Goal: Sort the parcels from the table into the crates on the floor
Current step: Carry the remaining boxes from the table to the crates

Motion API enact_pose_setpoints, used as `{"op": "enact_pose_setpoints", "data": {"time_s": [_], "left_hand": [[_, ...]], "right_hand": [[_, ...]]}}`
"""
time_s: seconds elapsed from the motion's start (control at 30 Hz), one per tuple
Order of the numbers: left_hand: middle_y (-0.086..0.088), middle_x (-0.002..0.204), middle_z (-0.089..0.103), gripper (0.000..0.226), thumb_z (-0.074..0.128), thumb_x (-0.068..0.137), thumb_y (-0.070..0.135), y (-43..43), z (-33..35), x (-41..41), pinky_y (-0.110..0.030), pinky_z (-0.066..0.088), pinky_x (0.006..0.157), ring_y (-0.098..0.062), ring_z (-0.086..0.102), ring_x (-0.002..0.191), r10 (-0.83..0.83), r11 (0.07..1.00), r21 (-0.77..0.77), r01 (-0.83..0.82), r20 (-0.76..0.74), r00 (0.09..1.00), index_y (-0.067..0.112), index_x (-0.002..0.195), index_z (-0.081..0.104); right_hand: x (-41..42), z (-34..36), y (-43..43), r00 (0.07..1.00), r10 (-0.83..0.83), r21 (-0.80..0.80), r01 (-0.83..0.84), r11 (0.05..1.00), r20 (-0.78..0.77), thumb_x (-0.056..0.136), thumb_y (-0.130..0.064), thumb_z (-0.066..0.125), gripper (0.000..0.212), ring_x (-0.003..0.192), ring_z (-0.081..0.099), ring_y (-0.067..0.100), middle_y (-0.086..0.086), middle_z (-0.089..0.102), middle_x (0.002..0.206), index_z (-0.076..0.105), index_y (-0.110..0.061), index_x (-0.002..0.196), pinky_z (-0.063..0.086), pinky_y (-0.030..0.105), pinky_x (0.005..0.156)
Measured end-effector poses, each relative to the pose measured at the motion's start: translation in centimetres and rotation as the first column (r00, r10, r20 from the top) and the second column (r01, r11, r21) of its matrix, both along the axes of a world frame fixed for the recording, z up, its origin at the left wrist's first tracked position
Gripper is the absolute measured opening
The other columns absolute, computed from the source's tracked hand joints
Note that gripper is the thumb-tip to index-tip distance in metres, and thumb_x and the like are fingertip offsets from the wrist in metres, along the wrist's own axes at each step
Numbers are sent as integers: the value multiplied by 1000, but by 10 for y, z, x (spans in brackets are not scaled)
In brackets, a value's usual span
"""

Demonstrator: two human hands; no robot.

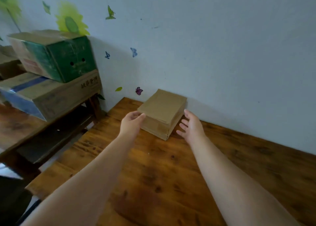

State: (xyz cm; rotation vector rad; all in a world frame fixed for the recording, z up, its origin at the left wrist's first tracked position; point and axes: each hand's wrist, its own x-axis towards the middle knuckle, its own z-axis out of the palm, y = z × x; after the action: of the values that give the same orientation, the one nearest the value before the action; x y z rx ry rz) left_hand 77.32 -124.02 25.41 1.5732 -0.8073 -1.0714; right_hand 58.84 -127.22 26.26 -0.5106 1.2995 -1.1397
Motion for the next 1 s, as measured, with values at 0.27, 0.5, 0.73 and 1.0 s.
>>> {"op": "enact_pose_setpoints", "data": {"time_s": [0.27, 0.5, 0.73, 1.0], "left_hand": [[2, 125, 56, 48, 63, 88, 35, -85, -26, 71, -23, 40, 74, -11, 50, 97, -122, 992, 47, 118, 104, 987, 22, 133, 49], [-3, 138, 47, 57, 57, 90, 41, -131, -48, 83, -28, 35, 86, -20, 48, 120, -302, 947, 152, 284, 115, 946, 20, 140, 40], [-7, 136, 50, 56, 58, 92, 34, -152, -66, 75, -36, 40, 96, -26, 48, 120, -433, 884, 232, 406, 78, 898, 14, 140, 40], [-4, 121, 56, 37, 54, 94, 21, -132, -65, 72, -42, 46, 88, -29, 55, 108, -452, 884, 178, 432, 93, 887, 20, 130, 44]], "right_hand": [[63, -36, -45, 965, -128, 40, 141, 989, -229, 89, -35, 60, 28, 84, 53, 16, -6, 55, 98, 55, -21, 114, 49, 40, 73], [80, -62, -72, 898, -254, 125, 316, 940, -360, 86, -42, 64, 78, 130, 43, 36, 9, 36, 150, 24, -21, 150, 40, 56, 102], [84, -79, -80, 907, -143, 182, 230, 956, -396, 91, -43, 58, 62, 125, 46, 31, 6, 44, 143, 38, -18, 144, 42, 47, 100], [87, -81, -63, 909, -167, 27, 191, 981, -382, 92, -27, 58, 48, 110, 48, 19, -6, 52, 123, 46, -28, 138, 42, 43, 100]]}}
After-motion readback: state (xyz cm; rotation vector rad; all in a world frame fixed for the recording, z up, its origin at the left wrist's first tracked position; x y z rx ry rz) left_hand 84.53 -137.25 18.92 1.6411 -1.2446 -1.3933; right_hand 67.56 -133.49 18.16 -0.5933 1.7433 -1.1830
